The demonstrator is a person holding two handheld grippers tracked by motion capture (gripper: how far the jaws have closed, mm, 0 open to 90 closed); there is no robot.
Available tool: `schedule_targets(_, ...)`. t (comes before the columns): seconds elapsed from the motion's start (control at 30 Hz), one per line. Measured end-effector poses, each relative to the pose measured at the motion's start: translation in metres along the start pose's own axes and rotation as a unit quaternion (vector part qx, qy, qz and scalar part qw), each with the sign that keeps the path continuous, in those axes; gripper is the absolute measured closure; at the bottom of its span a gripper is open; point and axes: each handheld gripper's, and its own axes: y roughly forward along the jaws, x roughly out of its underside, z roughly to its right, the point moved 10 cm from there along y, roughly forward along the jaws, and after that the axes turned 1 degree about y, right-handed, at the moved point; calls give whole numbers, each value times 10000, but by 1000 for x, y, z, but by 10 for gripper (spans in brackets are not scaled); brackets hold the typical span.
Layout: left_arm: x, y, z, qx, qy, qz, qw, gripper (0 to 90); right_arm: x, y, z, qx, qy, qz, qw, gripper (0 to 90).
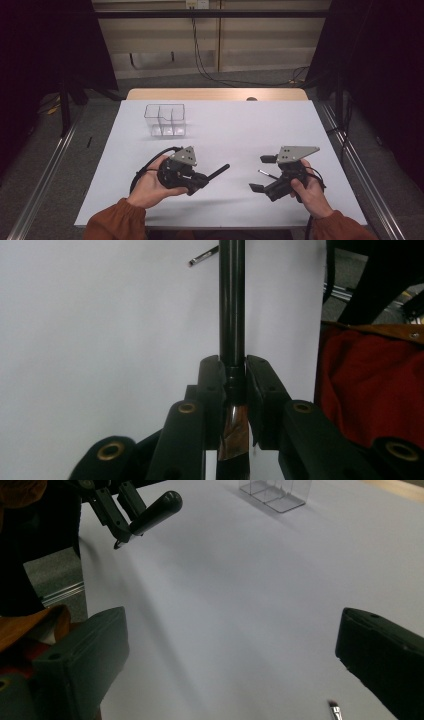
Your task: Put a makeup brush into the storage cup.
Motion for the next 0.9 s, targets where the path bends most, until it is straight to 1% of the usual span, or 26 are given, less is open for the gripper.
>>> schedule_targets(0.1, 1, 2, 2, 100, 81, -182, 9998, 780, 2, 2, -1, -70, -48, -176, 9998, 3)
schedule_targets(0.2, 2, 4, 6, 146, 161, -368, 9991, 780, 3, 4, -3, -143, -114, -304, 9994, 3)
schedule_targets(0.27, 1, 5, 7, 157, 195, -458, 9986, 780, 3, 6, -4, -179, -98, -353, 9992, 22)
schedule_targets(0.33, 0, 5, 7, 154, 230, -473, 9985, 780, 3, 8, -5, -242, -107, -419, 9988, 29)
schedule_targets(0.37, -1, 5, 7, 189, 258, -495, 9983, 780, 3, 9, -5, -242, -145, -437, 9986, 29)
schedule_targets(0.43, -2, 6, 8, 191, 275, -557, 9979, 780, 0, 12, -6, -264, -172, -467, 9984, 29)
schedule_targets(0.47, -2, 7, 10, 284, 237, -601, 9975, 780, 0, 13, -6, -279, -195, -470, 9983, 29)
schedule_targets(0.5, -3, 8, 11, 275, 211, -611, 9975, 780, -1, 15, -7, -301, -237, -516, 9979, 29)
schedule_targets(0.53, -3, 8, 11, 259, 275, -705, 9968, 780, -1, 17, -7, -314, -293, -566, 9975, 29)
schedule_targets(0.57, -3, 8, 11, 224, 289, -752, 9965, 780, -2, 19, -7, -328, -320, -595, 9972, 29)
schedule_targets(0.6, -4, 9, 11, 241, 316, -754, 9964, 780, -2, 20, -8, -397, -357, -631, 9966, 27)
schedule_targets(0.63, -4, 9, 10, 235, 302, -771, 9963, 780, -3, 20, -10, -480, -359, -683, 9959, 27)
schedule_targets(0.67, -5, 10, 9, 234, 337, -792, 9960, 780, -2, 21, -12, -581, -389, -759, 9947, 25)
schedule_targets(0.7, -5, 10, 8, 227, 317, -847, 9956, 780, -1, 22, -14, -623, -437, -831, 9936, 21)
schedule_targets(0.73, -5, 11, 8, 254, 354, -882, 9951, 780, -1, 23, -15, -657, -483, -901, 9926, 18)
schedule_targets(0.77, -5, 12, 8, 226, 355, -894, 9951, 780, 0, 23, -16, -698, -535, -973, 9914, 18)
schedule_targets(0.8, -5, 13, 9, 245, 362, -916, 9948, 780, 1, 24, -18, -749, -568, -1041, 9901, 19)
schedule_targets(0.83, -5, 14, 10, 252, 419, -954, 9942, 781, 2, 25, -18, -770, -624, -1093, 9891, 18)
schedule_targets(0.87, -5, 14, 10, 269, 471, -1003, 9935, 781, 2, 25, -18, -774, -630, -1137, 9885, 19)
schedule_targets(0.9, -5, 15, 11, 280, 472, -1046, 9930, 781, 2, 26, -18, -793, -649, -1177, 9878, 19)
